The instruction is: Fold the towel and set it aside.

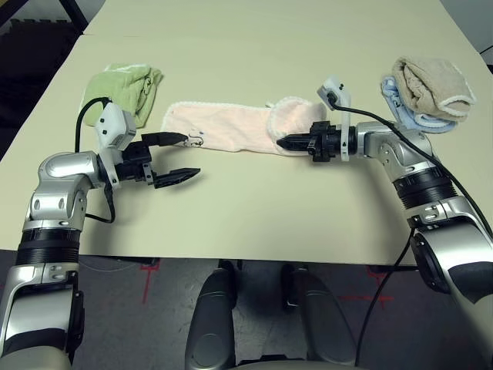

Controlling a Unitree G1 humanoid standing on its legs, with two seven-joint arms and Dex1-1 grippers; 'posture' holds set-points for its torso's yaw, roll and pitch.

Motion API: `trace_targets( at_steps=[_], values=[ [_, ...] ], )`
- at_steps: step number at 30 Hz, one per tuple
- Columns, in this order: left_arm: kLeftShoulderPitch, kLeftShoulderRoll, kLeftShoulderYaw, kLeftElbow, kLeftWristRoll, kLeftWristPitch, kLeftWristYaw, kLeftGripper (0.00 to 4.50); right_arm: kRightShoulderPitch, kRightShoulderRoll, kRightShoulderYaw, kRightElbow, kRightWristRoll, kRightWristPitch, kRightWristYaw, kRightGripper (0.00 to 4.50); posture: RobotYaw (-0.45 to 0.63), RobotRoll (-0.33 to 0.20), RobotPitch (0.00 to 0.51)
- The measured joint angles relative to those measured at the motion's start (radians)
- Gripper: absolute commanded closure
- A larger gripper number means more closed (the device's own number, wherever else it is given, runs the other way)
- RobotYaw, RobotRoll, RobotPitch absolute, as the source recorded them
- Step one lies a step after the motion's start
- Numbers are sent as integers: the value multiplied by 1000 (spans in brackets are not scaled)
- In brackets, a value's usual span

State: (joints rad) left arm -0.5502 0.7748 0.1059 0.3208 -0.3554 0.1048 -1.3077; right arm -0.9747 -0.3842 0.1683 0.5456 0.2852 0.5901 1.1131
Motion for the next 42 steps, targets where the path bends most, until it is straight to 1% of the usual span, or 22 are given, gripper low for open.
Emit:
trace_targets(
  at_steps=[1,2,7,10,11,12,14,17,21,23,27,30,32,34,36,40,42],
  values=[
    [0,0,0,-1,0,0,0,0,0,1,6,2,-7,-10,8,3968,-12,0,217],
    [1,0,0,-2,0,0,1,0,0,-1,14,2,-13,-24,21,3675,-14,0,216],
    [10,0,0,-5,-1,1,4,0,0,-28,10,-1,-22,-128,91,1929,-27,0,212],
    [10,0,0,-5,-1,1,4,0,-4,-35,-31,10,-13,-232,131,800,-36,0,211],
    [10,0,0,-5,-1,1,4,0,-14,-38,-40,19,-11,-252,135,497,-40,0,209],
    [9,0,0,-5,-1,1,4,0,-27,-38,-57,33,-8,-274,141,92,-40,0,209],
    [8,0,-1,-1,0,1,4,0,-47,-36,-74,57,-8,-316,147,38,-45,0,209],
    [-4,-8,-7,6,0,-1,3,0,-78,-7,-71,122,-25,-401,162,38,-45,0,208],
    [-22,-13,-11,9,1,-2,2,0,-129,51,-42,239,-83,-538,185,38,-31,0,209],
    [-23,-13,-11,8,1,-2,0,0,-146,80,-16,279,-109,-582,223,38,-18,0,211],
    [-6,-7,-8,2,0,-2,-1,0,-145,90,16,306,-128,-609,300,38,-10,0,212],
    [22,-5,-5,-4,0,1,0,0,-139,90,14,302,-116,-609,370,38,-7,0,210],
    [27,-5,-4,-13,-1,3,4,0,-134,90,-12,298,-86,-608,383,38,-6,0,211],
    [29,-5,1,-28,-2,5,7,0,-134,80,-68,284,-45,-594,381,38,-15,0,209],
    [29,-5,5,-32,-3,6,8,0,-132,48,-108,270,-13,-579,381,38,-30,0,208],
    [31,-4,9,-31,-3,7,9,0,-92,-45,-139,233,-15,-560,363,38,-44,0,210],
    [31,-5,9,-30,-3,7,9,0,-65,-61,-139,217,-25,-548,347,38,-44,0,210]
  ],
)
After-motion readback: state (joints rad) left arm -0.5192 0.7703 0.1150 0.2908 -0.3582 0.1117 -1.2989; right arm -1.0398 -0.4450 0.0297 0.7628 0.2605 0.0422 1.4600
